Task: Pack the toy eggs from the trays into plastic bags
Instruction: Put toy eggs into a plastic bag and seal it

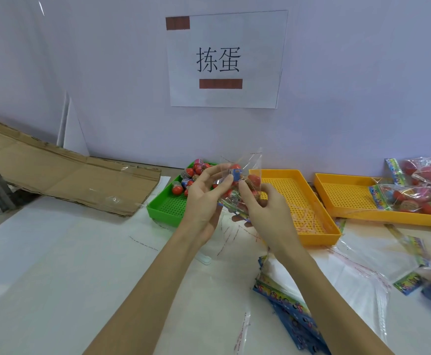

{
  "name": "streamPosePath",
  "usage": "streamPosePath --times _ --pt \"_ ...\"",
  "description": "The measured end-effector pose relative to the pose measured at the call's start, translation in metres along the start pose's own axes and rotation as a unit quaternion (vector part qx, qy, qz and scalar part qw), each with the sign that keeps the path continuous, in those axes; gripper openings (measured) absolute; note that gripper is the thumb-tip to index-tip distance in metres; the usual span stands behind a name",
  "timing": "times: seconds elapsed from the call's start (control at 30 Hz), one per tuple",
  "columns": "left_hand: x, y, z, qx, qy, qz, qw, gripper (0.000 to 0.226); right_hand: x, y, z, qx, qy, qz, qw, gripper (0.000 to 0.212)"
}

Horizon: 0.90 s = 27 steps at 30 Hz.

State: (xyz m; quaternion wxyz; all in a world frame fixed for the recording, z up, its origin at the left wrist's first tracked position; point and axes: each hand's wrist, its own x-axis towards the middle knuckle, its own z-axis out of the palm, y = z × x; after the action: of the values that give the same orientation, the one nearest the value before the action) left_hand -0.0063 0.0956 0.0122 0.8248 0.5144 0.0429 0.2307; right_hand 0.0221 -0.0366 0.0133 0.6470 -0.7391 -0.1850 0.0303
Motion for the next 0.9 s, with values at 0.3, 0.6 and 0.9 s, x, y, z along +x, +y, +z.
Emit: streamPosePath --times 0.3,0.6,0.9 --pt "-0.003 -0.001 0.003 0.024 -0.025 0.003 0.999 0.031 0.000 -0.001 -0.006 0.006 0.022 -0.026 0.999 0.034" --pt "-0.003 -0.003 0.004 0.006 -0.067 -0.004 0.998 0.033 0.001 -0.002 -0.009 0.063 0.125 -0.043 0.989 0.025" --pt "-0.002 -0.001 -0.002 0.142 -0.117 0.042 0.982 0.038 0.001 0.000 -0.008 -0.028 0.147 -0.039 0.988 0.041"
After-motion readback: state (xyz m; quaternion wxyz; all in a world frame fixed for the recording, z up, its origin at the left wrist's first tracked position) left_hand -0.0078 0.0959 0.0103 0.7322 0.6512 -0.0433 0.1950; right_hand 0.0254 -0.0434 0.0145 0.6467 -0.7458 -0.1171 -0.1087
